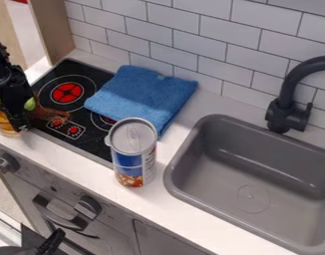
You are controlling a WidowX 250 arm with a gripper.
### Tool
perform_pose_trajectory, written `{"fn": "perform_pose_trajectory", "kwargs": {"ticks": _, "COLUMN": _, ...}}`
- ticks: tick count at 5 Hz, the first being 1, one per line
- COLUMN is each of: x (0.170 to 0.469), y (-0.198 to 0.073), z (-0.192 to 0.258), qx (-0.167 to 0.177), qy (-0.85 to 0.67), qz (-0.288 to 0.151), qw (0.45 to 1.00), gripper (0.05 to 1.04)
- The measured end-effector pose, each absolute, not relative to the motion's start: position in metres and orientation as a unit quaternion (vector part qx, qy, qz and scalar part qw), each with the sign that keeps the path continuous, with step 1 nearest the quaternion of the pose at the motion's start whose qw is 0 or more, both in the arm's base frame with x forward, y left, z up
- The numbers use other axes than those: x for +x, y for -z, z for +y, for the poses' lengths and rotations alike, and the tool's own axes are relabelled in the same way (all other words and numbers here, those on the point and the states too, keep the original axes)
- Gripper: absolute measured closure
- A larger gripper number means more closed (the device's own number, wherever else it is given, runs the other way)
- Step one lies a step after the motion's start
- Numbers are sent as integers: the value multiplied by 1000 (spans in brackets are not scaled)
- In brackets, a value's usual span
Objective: Moving pot into left side burner
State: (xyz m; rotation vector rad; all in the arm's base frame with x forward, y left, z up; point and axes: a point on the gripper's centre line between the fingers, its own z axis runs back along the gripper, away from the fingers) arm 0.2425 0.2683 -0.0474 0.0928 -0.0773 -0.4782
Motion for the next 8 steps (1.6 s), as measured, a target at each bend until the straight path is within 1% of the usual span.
{"fn": "perform_pose_trajectory", "kwargs": {"ticks": 1, "x": 248, "y": 40, "z": 266, "qx": 18, "qy": 212, "qz": -45, "qw": 976, "gripper": 1023}}
{"fn": "perform_pose_trajectory", "kwargs": {"ticks": 2, "x": 253, "y": 22, "z": 263, "qx": 12, "qy": 191, "qz": -58, "qw": 980, "gripper": 1024}}
{"fn": "perform_pose_trajectory", "kwargs": {"ticks": 3, "x": 265, "y": 13, "z": 257, "qx": 5, "qy": 159, "qz": -62, "qw": 985, "gripper": 1024}}
{"fn": "perform_pose_trajectory", "kwargs": {"ticks": 4, "x": 277, "y": 13, "z": 246, "qx": 8, "qy": 138, "qz": -62, "qw": 988, "gripper": 1024}}
{"fn": "perform_pose_trajectory", "kwargs": {"ticks": 6, "x": 313, "y": 5, "z": 236, "qx": 38, "qy": 89, "qz": -91, "qw": 991, "gripper": 1024}}
{"fn": "perform_pose_trajectory", "kwargs": {"ticks": 7, "x": 324, "y": 18, "z": 232, "qx": 51, "qy": 71, "qz": -100, "qw": 991, "gripper": 1024}}
{"fn": "perform_pose_trajectory", "kwargs": {"ticks": 8, "x": 337, "y": 25, "z": 236, "qx": 65, "qy": 56, "qz": -99, "qw": 991, "gripper": 1024}}
